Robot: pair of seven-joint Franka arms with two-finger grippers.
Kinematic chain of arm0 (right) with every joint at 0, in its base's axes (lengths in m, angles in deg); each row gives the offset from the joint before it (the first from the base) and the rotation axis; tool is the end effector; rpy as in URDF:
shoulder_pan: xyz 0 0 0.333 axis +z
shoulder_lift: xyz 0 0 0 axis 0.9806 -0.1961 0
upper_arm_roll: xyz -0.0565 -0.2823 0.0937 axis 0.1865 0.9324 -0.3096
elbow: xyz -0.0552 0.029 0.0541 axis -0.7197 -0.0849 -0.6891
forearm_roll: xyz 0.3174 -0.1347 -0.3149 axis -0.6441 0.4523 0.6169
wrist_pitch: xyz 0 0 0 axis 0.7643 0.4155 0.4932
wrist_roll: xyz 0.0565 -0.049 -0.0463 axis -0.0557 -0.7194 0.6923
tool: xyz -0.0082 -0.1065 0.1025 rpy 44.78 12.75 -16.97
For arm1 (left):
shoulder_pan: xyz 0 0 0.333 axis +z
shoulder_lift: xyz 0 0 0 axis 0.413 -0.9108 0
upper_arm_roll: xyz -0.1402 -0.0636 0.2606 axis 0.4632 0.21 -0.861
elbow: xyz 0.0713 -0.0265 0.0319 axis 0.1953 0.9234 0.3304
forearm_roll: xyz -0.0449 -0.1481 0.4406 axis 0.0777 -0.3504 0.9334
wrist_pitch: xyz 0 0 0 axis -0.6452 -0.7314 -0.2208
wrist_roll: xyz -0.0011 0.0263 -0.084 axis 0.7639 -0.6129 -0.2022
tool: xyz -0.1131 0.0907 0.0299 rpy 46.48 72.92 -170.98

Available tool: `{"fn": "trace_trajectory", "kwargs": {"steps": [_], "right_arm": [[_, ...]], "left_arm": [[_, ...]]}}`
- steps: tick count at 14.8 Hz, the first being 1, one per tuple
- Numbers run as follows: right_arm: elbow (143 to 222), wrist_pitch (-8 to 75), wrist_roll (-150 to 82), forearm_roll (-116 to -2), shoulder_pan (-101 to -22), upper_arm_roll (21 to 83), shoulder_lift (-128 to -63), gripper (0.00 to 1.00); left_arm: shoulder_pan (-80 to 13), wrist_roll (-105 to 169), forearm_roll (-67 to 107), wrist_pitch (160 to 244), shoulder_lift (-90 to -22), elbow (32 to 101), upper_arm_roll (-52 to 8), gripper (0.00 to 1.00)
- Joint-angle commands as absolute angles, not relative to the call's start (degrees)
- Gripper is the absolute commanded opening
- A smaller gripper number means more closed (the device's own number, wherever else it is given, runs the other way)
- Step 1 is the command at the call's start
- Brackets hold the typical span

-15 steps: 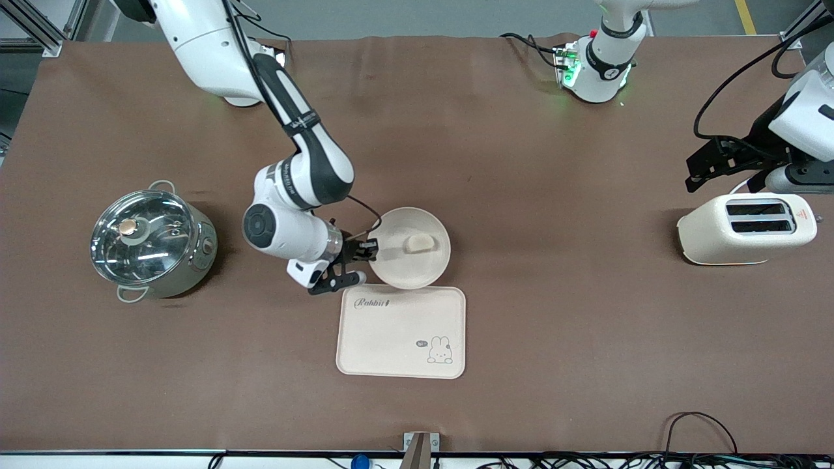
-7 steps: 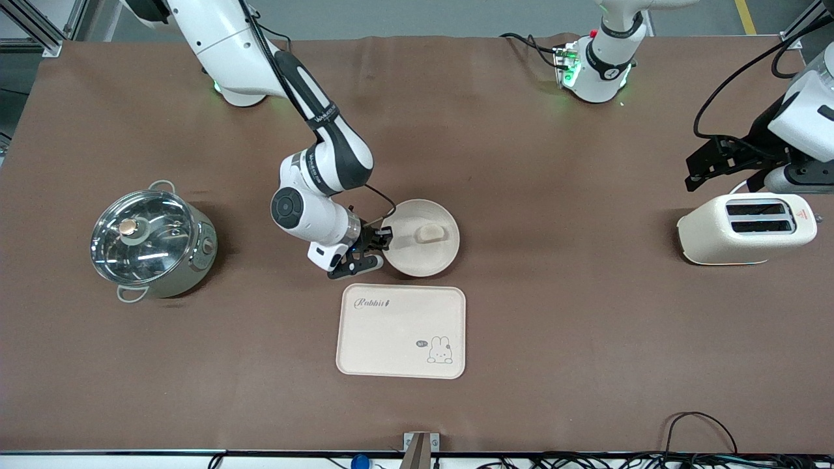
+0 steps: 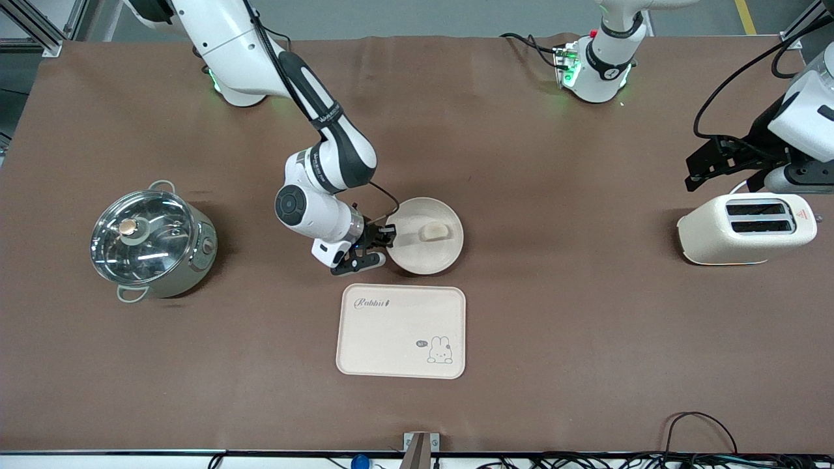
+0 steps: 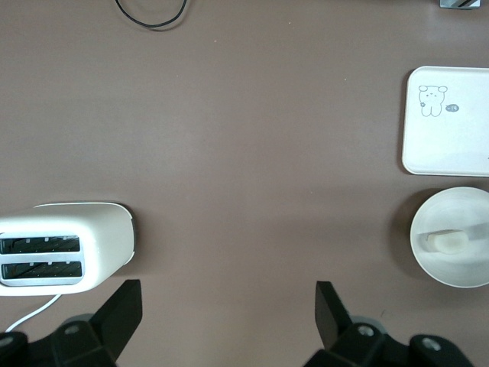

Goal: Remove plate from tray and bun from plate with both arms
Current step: 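Carry the plate beside the tray and lower it onto the table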

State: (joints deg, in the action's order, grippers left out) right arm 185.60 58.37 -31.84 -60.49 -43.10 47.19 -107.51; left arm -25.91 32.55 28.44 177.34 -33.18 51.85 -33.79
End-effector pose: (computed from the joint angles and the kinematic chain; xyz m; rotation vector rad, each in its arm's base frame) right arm 0.5767 0.4215 0.1086 -2.7094 -0.2016 0.0950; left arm 0.6452 -0.0934 0.5971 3.1116 -0.0340 0.1331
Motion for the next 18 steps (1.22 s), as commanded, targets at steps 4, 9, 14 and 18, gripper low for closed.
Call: {"fn": "trace_trajectory", "kwargs": {"steps": [4,9,14,18], "right_arm": [[186.5,59.4,-33.1,-62.8,-42.7,47.1,-108.4,0.07],[186.4,59.1,-33.0,-62.7,-43.7,47.3,-108.8,1.0],[185.8,56.5,-32.7,-61.9,-44.3,50.8,-104.7,1.0],[185.3,51.5,-33.2,-54.9,-44.3,60.7,-100.0,1.0]], "left_arm": [[-25.7,31.3,27.9,176.4,-33.2,51.5,-33.9,1.0],[-25.7,31.2,27.9,176.4,-33.3,51.6,-33.9,1.0],[-26.0,31.8,26.8,172.3,-33.1,52.6,-33.4,1.0],[-29.7,45.2,24.8,177.8,-35.8,54.0,-27.5,1.0]]}}
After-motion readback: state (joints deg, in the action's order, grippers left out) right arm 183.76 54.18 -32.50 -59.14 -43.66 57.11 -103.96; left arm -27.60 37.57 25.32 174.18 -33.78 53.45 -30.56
